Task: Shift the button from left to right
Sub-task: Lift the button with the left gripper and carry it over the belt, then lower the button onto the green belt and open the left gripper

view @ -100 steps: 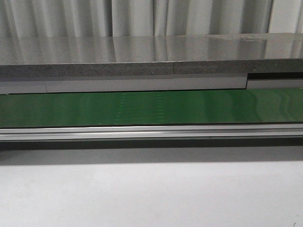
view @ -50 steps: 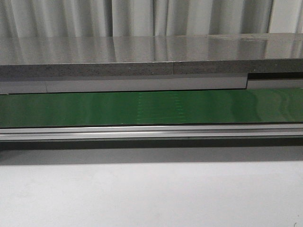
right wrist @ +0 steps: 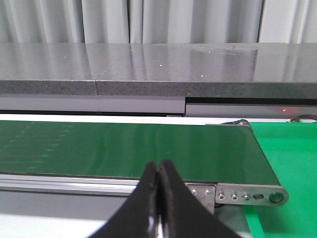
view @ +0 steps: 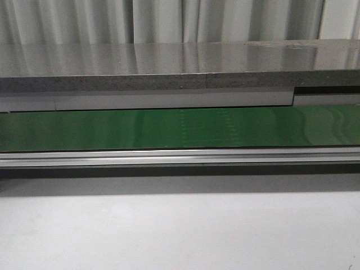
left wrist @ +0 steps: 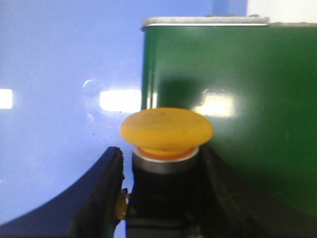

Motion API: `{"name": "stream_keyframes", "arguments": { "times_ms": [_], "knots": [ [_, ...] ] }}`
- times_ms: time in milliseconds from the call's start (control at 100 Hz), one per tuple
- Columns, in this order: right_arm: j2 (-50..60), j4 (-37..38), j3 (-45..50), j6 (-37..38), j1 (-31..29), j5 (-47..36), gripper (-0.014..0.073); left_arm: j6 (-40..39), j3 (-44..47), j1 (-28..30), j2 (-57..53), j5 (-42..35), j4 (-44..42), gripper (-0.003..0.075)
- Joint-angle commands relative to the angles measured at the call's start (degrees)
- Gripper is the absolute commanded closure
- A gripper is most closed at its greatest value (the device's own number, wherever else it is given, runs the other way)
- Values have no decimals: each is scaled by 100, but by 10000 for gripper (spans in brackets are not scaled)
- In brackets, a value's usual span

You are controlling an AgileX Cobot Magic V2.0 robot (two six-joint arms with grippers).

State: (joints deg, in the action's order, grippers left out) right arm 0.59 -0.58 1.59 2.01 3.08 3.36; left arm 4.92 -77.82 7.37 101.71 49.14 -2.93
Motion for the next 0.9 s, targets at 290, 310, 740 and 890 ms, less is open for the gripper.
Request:
{"name": "stream_keyframes", "arguments": {
  "times_ms": [290, 310, 740, 890],
  "knots": [
    [88, 58, -109, 1, 20, -431, 662, 5, -174, -287, 8, -187, 116, 579],
    [88, 58, -109, 1, 20, -431, 662, 5, -174, -287, 38, -182, 135, 559],
    [88, 58, -109, 1, 20, -431, 662, 157, -174, -287, -46, -37, 382, 176],
    [88, 58, -109, 1, 20, -431, 662, 709, -174, -287, -339, -11, 1075, 176]
  ]
}}
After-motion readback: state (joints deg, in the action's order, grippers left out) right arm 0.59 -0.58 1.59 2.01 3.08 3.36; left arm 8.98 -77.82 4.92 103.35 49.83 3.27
